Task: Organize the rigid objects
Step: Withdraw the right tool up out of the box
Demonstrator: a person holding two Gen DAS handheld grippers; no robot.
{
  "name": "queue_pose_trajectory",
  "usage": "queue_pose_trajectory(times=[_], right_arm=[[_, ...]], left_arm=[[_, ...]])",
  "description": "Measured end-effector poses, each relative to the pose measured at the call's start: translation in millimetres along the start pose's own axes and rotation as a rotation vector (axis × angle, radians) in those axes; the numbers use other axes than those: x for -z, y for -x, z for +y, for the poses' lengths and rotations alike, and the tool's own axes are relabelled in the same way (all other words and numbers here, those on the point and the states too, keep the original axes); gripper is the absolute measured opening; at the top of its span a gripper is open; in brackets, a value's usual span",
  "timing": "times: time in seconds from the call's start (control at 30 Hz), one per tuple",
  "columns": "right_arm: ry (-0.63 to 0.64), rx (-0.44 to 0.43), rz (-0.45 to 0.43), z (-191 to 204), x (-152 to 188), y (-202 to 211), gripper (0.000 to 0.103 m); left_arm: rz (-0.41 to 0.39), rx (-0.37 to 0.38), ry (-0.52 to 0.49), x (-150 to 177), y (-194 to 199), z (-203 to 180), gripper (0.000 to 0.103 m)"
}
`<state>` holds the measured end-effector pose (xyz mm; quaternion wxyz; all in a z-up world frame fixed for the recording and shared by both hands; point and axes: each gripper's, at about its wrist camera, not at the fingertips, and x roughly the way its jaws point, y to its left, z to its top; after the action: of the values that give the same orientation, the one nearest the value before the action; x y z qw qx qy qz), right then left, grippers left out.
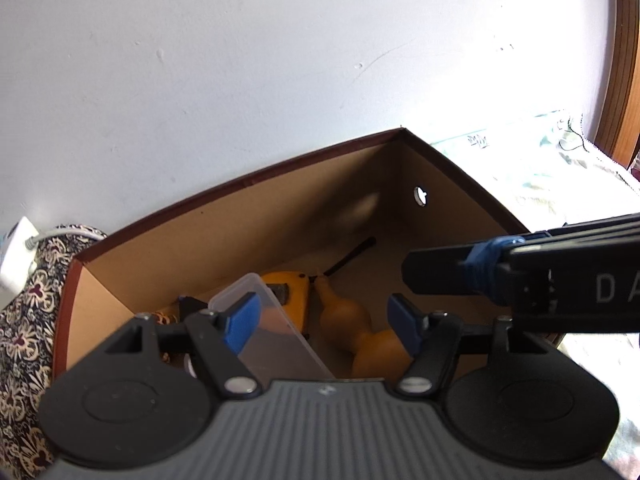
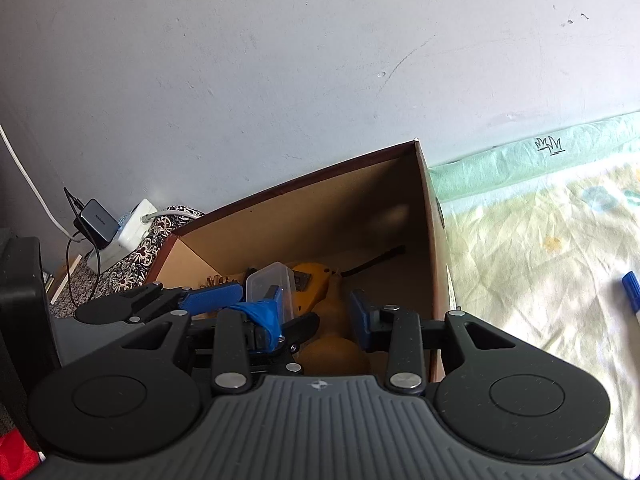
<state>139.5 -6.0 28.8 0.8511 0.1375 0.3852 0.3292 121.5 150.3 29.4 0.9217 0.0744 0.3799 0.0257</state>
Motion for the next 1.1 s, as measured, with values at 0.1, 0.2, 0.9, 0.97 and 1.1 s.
queue_pose_trajectory(times=[0.1, 0.2, 0.9, 0.97, 1.1], right_arm=[[0.006, -0.002, -0.016, 1, 0, 6, 0.019], [0.007, -0.016, -0.025, 1, 1, 12, 0.019], [0.068, -0.021, -0.101, -11, 16, 67, 0.024], [0.06, -0.022, -0.103, -14, 18, 72, 0.024], [0.061, -0.023, -0.112, -19, 22, 83, 0.024]], left_arm=[[0.001, -0.021, -0.003, -1, 7, -2, 0.07], [0.012, -0.036, 0.006, -1, 15, -3, 0.072], [0.048, -0.083, 0.067, 2, 69, -42, 0.072], [0.048, -0.085, 0.072, 2, 73, -47, 0.072], [0.043, -0.09, 0.063, 1, 81, -58, 0.072]])
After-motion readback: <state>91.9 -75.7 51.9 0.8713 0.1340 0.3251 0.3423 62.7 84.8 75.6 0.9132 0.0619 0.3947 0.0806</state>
